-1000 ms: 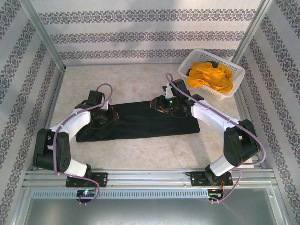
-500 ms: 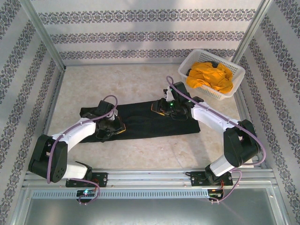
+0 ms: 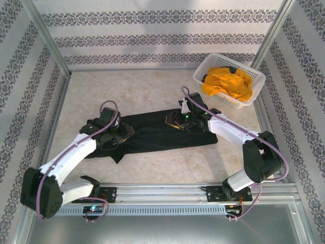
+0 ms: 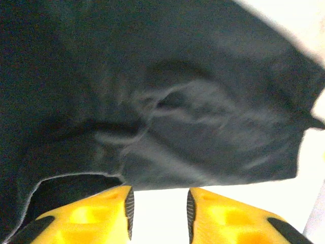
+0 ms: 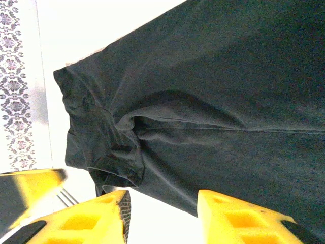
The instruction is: Fold and stack the t-shirts
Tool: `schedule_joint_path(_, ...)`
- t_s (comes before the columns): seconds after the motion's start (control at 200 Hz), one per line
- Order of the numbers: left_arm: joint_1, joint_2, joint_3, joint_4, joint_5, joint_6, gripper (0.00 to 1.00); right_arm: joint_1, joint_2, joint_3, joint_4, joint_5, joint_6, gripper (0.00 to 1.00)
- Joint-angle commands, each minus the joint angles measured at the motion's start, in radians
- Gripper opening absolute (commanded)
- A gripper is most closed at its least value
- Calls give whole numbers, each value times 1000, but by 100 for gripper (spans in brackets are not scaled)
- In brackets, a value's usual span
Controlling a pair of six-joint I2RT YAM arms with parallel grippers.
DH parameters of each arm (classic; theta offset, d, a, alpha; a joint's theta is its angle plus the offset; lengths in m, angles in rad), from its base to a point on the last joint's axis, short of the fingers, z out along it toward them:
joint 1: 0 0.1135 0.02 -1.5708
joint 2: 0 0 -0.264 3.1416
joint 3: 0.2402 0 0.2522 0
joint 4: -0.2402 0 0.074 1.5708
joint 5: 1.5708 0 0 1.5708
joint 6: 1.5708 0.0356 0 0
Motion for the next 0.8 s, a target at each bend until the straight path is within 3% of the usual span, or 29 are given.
schedule_joint_path(0.0,52,30,31,-101,-104,43,28,7,-34,-29,35,15,31,40)
schedule_joint_path(0.235,66,262,83,-64,-53,175,26,7,-54,-36,20,21,31,39)
schedule_joint_path(0.43,32,283,-24,5,29,181,14,4,-83,-65,16,35,36,39)
schedule_joint_path(0.624,-15,321,-92,2,39,203,10,0,-90,-89,25,48,45,39)
schedule_joint_path(0.794,-17,338,-55,-68,12,270,10,-38,-116,-97,2,105,51,38)
